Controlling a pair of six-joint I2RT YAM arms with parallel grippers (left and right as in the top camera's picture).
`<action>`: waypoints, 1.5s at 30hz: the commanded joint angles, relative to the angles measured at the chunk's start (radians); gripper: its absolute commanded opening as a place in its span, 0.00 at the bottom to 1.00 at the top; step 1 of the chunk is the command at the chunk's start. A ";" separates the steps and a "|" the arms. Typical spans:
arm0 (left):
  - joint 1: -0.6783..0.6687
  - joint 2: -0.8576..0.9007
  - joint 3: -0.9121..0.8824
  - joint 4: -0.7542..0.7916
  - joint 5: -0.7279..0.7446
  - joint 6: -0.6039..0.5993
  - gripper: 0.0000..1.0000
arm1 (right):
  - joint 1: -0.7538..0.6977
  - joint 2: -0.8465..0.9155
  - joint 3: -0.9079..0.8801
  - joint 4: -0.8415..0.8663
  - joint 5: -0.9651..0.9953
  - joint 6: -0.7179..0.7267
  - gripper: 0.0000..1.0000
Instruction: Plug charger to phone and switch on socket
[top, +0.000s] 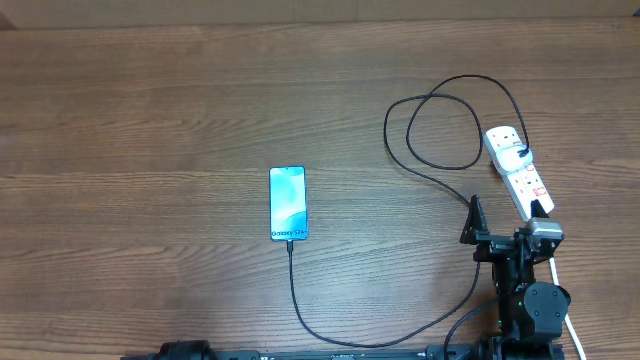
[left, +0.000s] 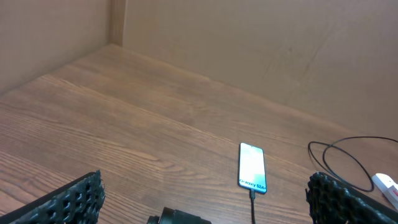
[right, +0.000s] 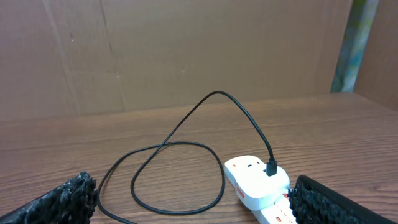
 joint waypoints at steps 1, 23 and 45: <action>-0.001 -0.015 0.004 0.002 -0.010 0.016 1.00 | 0.003 -0.013 -0.011 0.003 -0.001 -0.008 1.00; 0.010 -0.015 -0.122 0.053 0.027 0.023 1.00 | 0.003 -0.013 -0.011 0.002 -0.001 -0.008 1.00; 0.018 -0.016 -1.035 0.971 0.095 0.027 1.00 | 0.003 -0.013 -0.011 0.003 -0.002 -0.008 1.00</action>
